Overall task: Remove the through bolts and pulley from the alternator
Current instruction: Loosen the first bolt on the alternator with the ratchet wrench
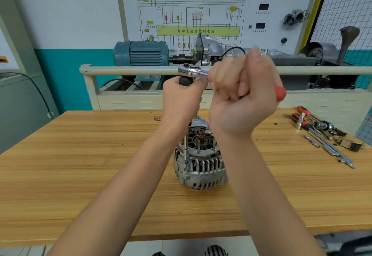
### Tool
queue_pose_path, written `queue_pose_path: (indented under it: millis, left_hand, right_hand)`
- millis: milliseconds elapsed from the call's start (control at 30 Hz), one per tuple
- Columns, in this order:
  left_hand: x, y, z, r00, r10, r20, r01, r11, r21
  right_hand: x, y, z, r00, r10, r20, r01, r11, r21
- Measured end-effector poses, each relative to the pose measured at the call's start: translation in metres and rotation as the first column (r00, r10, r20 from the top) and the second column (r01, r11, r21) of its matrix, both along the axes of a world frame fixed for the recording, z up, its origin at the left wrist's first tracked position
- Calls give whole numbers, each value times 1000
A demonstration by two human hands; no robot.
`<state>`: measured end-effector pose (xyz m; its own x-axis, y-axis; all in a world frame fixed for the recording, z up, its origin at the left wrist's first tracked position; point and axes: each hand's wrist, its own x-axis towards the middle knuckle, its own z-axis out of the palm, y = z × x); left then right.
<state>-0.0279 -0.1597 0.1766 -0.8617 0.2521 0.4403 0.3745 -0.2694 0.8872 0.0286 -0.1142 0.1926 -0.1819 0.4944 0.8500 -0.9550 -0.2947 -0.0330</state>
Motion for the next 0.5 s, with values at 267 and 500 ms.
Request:
queue_pose_path:
  millis: [267,500]
  left_hand:
    - [-19,-19,3,820,-572,26,573,818,-59]
    - [-13,-13,4,910,-407,81,412,910,-42]
  right_hand:
    - [-24,52,15,637,754,162,-656,640,-400]
    - [-9,34,9,862,469,194,-420,874,-245]
